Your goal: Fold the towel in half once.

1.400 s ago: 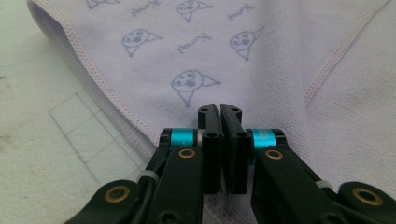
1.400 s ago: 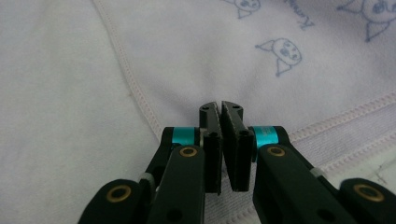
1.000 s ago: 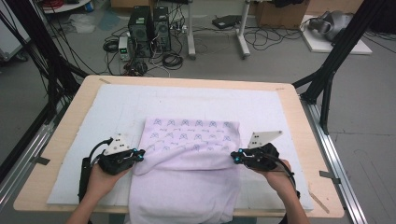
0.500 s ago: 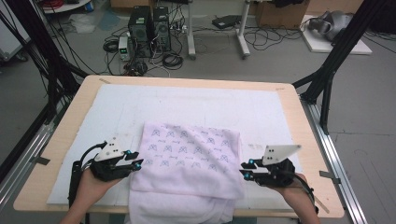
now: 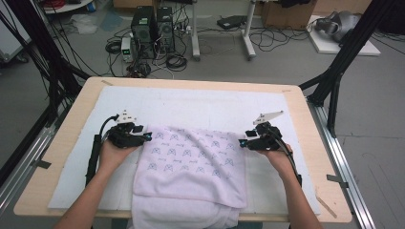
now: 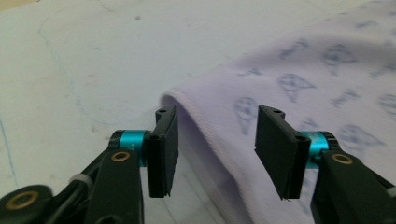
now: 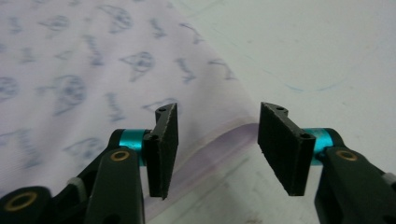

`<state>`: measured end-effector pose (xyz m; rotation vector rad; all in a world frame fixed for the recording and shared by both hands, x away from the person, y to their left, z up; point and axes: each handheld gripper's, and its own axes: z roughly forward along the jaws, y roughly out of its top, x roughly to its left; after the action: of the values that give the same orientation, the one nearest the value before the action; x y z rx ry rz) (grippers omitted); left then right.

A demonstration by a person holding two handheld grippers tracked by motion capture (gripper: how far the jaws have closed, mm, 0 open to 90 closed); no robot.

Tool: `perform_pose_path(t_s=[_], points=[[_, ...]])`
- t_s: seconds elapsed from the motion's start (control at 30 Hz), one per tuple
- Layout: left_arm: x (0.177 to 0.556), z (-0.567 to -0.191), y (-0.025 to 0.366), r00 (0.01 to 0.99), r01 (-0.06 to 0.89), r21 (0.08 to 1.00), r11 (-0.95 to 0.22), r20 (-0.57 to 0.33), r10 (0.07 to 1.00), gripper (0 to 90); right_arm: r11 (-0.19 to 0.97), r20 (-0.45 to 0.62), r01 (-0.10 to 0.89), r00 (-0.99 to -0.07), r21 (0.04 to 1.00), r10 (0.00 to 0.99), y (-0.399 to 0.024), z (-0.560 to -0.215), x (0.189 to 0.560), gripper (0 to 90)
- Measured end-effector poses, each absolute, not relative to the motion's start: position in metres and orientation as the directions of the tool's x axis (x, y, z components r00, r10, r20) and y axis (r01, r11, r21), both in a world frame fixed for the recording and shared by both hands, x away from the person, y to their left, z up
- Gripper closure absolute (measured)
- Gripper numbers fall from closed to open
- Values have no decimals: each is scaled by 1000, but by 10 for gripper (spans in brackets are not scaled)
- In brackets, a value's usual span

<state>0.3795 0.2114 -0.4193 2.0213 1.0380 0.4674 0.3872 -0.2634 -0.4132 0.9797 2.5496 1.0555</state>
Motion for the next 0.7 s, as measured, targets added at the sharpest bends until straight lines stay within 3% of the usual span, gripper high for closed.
perform_pose_path(t_s=[0.13,0.23,0.27,0.33,0.37,0.4,0.47,0.7], points=[[398,-430,212,549,564,763,-315,-62,833,419,517,67,533,-737,669,673,-259,-423,405,393],[405,-439,207,546,593,736,-326,-71,835,420,533,74,551,-737,642,672,-254,-432,413,437],[407,-442,205,551,600,728,-330,-77,831,444,541,76,552,-741,635,667,-251,-436,415,450],[407,-442,203,558,587,741,-327,-77,826,529,546,91,533,-764,647,638,-250,-435,415,665],[407,-442,203,565,590,744,-313,-105,818,687,559,86,519,-778,647,622,-247,-434,414,738],[407,-440,203,568,584,742,-328,-85,819,773,585,61,494,-795,644,604,-245,-433,414,822],[407,-437,201,568,565,755,-334,-62,821,856,611,27,489,-794,622,608,-239,-429,414,840],[420,-403,205,532,518,790,-328,3,846,868,599,-76,455,-752,658,654,-240,-389,429,860]])
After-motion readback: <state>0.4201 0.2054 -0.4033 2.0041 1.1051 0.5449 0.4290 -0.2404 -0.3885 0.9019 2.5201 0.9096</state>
